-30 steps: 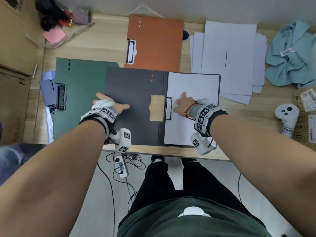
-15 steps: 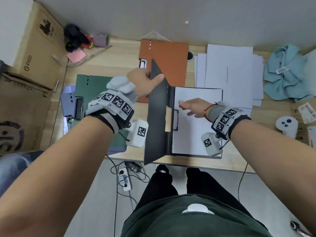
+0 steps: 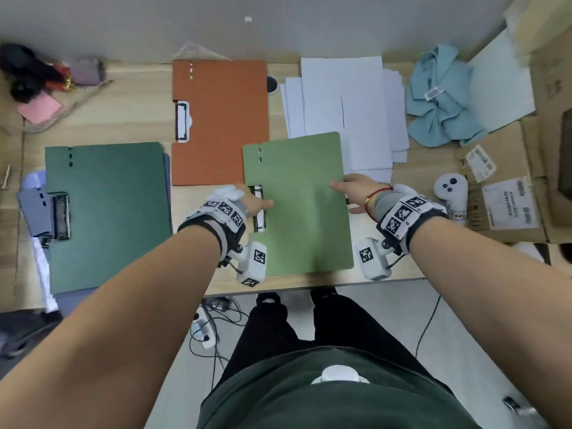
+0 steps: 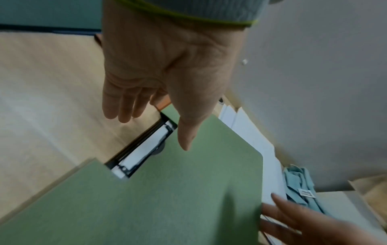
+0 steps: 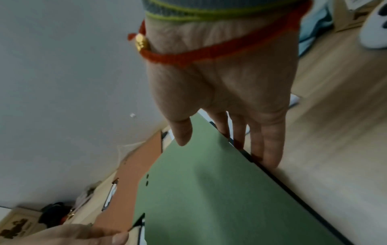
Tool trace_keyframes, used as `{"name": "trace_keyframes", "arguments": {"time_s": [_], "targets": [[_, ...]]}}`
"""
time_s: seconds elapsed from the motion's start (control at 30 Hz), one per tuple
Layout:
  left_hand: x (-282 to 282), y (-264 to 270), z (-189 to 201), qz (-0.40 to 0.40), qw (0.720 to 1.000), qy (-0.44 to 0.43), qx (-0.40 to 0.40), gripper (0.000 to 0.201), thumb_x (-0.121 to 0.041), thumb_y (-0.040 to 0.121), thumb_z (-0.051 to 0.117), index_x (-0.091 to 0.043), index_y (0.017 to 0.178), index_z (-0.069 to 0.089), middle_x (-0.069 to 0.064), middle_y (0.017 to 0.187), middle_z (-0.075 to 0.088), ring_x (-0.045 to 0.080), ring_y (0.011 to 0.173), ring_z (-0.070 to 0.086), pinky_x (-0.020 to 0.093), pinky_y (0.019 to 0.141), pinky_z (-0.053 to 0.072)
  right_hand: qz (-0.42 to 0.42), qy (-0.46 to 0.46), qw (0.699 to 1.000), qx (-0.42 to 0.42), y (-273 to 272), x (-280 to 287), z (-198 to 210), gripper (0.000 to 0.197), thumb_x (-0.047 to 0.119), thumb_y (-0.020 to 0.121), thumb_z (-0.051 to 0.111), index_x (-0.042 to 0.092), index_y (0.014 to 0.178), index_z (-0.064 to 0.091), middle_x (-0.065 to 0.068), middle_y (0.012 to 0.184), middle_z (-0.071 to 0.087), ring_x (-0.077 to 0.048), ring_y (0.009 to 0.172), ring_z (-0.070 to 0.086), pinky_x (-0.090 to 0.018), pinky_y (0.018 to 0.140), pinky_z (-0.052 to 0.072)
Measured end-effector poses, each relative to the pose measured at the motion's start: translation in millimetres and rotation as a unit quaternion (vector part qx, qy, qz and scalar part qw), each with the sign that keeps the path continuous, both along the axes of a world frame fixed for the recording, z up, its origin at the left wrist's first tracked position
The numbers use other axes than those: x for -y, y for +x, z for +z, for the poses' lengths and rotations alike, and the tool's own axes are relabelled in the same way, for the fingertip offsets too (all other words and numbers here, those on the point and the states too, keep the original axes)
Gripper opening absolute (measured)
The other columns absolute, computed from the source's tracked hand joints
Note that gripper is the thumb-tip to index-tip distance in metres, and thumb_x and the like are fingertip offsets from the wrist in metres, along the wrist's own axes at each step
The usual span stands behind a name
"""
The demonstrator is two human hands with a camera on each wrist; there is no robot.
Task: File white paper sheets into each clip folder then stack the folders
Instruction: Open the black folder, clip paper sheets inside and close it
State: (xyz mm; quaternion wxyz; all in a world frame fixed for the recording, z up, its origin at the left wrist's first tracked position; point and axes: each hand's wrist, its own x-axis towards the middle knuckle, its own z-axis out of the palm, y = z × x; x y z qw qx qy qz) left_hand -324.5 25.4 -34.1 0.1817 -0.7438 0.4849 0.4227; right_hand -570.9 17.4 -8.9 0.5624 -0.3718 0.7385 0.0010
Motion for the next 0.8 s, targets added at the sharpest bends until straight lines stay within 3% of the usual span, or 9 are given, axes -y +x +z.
{"name": "trace_keyframes", "arguments": {"time_s": [0.13, 0.27, 0.33, 0.37, 0.47, 0.57, 0.63, 0.7, 0.8], "targets": [[-5, -14, -6, 0.076, 0.997, -0.003, -0.027, 0.079, -0.048, 0.086, 0.070, 0.005, 0.137, 0.040, 0.018, 0.123, 0.059, 0.031, 0.108, 0.060, 0.034, 0.081, 0.046, 0.037, 0.026, 0.998, -0.037, -4, -8, -24, 0.067, 0.043, 0.088, 0.061, 0.011, 0.143, 0.041, -0.006, 0.140, 0.049, -0.028, 0.125, 0.051, -0.045, 0.104, 0.045], [-8, -12, -18, 0.169, 0.984, 0.018, -0.053, 0.084, -0.062, 0.066, 0.079, -0.007, 0.122, 0.048, 0.012, 0.106, 0.062, 0.029, 0.093, 0.062, 0.044, 0.090, 0.053, 0.019, -0.002, 0.999, -0.042, -2, -6, -35, 0.081, 0.043, 0.081, 0.070, 0.012, 0.146, 0.032, -0.008, 0.142, 0.047, -0.029, 0.125, 0.050, -0.040, 0.102, 0.045], [-10, -9, -25, 0.228, 0.970, 0.009, -0.082, 0.103, -0.073, 0.052, 0.079, -0.008, 0.125, 0.049, 0.011, 0.119, 0.063, 0.032, 0.102, 0.063, 0.049, 0.094, 0.052, 0.007, 0.012, 1.000, -0.027, -2, -5, -37, 0.073, 0.043, 0.081, 0.070, 0.012, 0.140, 0.040, -0.007, 0.136, 0.052, -0.028, 0.116, 0.054, -0.035, 0.088, 0.050], [-11, -8, -25, 0.253, 0.963, -0.007, -0.092, 0.106, -0.073, 0.056, 0.077, -0.008, 0.134, 0.046, 0.013, 0.129, 0.059, 0.035, 0.111, 0.060, 0.051, 0.097, 0.049, 0.004, 0.016, 1.000, -0.017, -2, -4, -37, 0.066, 0.043, 0.082, 0.070, 0.013, 0.135, 0.046, -0.006, 0.130, 0.055, -0.026, 0.112, 0.055, -0.036, 0.085, 0.053], [-9, 2, -20, 0.292, 0.950, -0.066, -0.087, 0.091, -0.062, 0.078, 0.067, -0.008, 0.144, 0.037, 0.016, 0.143, 0.048, 0.038, 0.127, 0.049, 0.054, 0.105, 0.041, -0.013, -0.002, 1.000, 0.014, 2, -1, -31, 0.048, 0.038, 0.086, 0.068, 0.018, 0.127, 0.053, 0.002, 0.117, 0.056, -0.019, 0.107, 0.053, -0.039, 0.094, 0.052], [3, 17, -5, 0.294, 0.946, -0.108, -0.090, 0.089, -0.064, 0.078, 0.063, -0.012, 0.145, 0.038, 0.014, 0.146, 0.046, 0.038, 0.130, 0.047, 0.054, 0.107, 0.039, -0.034, -0.013, 0.997, 0.062, 8, 10, -22, 0.045, 0.036, 0.086, 0.069, 0.020, 0.125, 0.053, 0.002, 0.122, 0.059, -0.020, 0.111, 0.058, -0.041, 0.093, 0.053], [20, 33, 13, 0.319, 0.932, -0.142, -0.100, 0.083, -0.060, 0.077, 0.065, -0.010, 0.140, 0.044, 0.013, 0.140, 0.052, 0.037, 0.125, 0.053, 0.052, 0.105, 0.044, -0.028, -0.008, 0.995, 0.099, 21, 19, -12, 0.041, 0.036, 0.084, 0.070, 0.019, 0.119, 0.056, -0.001, 0.121, 0.063, -0.024, 0.110, 0.062, -0.046, 0.091, 0.055], [38, 49, 22, 0.337, 0.916, -0.187, -0.117, 0.069, -0.055, 0.075, 0.069, -0.008, 0.124, 0.057, 0.014, 0.124, 0.064, 0.033, 0.112, 0.062, 0.048, 0.098, 0.051, -0.017, -0.001, 0.991, 0.131, 30, 25, -9, 0.038, 0.032, 0.085, 0.069, 0.017, 0.118, 0.058, -0.002, 0.120, 0.065, -0.026, 0.109, 0.065, -0.050, 0.089, 0.055], [72, 92, -4, 0.336, 0.912, -0.218, -0.089, 0.086, -0.073, 0.046, 0.069, -0.010, 0.104, 0.067, 0.013, 0.102, 0.071, 0.034, 0.093, 0.069, 0.051, 0.086, 0.056, -0.008, -0.005, 0.988, 0.155, 51, 31, -4, 0.029, 0.020, 0.091, 0.064, 0.016, 0.120, 0.060, -0.006, 0.121, 0.066, -0.027, 0.107, 0.066, -0.048, 0.090, 0.055]]}}
